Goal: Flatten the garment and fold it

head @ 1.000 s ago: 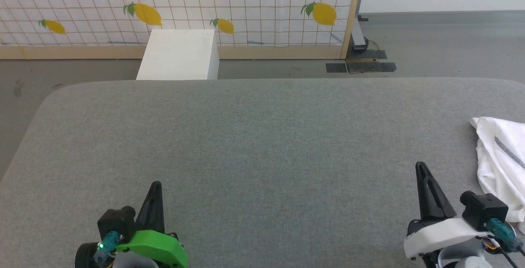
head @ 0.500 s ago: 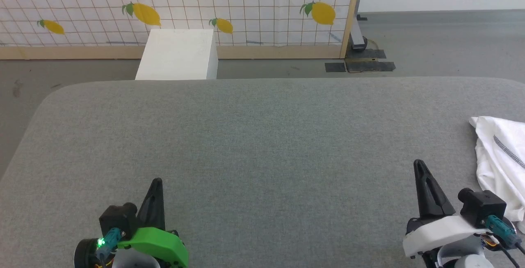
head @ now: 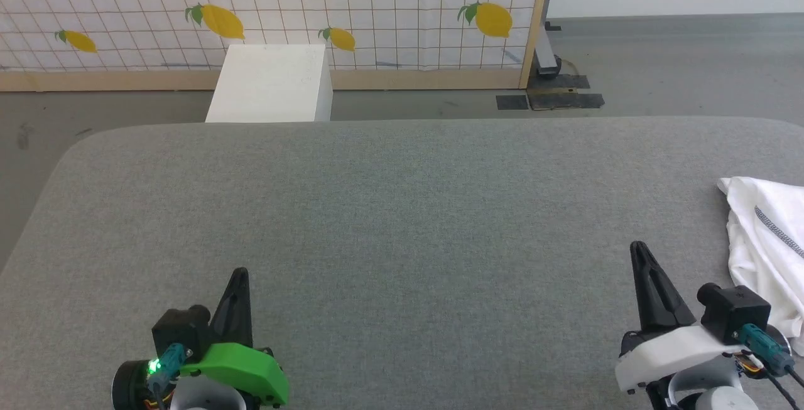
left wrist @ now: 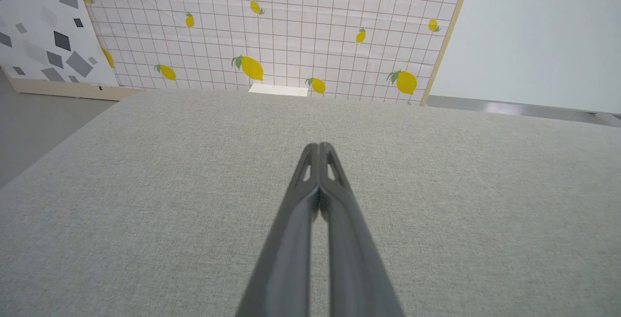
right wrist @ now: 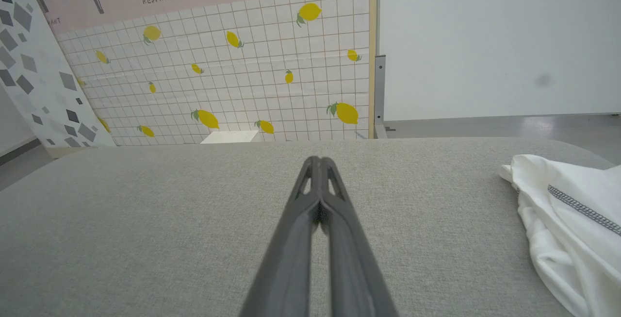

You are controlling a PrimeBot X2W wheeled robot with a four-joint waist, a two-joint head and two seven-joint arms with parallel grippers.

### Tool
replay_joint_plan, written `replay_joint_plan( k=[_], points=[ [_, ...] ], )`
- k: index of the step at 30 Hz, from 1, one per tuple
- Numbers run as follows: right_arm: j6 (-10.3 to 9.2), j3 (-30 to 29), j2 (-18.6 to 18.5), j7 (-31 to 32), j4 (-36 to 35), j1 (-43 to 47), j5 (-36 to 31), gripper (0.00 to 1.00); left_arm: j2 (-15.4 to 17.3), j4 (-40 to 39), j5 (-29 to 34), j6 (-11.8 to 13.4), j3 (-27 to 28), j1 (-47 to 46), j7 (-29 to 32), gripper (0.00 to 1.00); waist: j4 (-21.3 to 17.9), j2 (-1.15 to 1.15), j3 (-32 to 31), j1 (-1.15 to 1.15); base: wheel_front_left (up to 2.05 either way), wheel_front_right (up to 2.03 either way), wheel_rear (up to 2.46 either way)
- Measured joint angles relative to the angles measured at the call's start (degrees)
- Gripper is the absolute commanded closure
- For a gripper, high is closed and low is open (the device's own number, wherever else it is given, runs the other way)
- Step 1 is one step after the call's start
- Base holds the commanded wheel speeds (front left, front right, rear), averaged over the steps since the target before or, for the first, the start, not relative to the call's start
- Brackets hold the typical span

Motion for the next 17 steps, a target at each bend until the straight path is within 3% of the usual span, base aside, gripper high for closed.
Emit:
replay_joint_plan(
  k=[17],
  points=[
    [0.0,0.3,0.0,1.9,-1.6,0.0,-1.4,1.0,-0.6,-1.6,2.8,-0.3,1.1,0.0,2.0,1.0,-0.2,0.0,0.1,0.0,0.0,0.0,0.0]
  ],
)
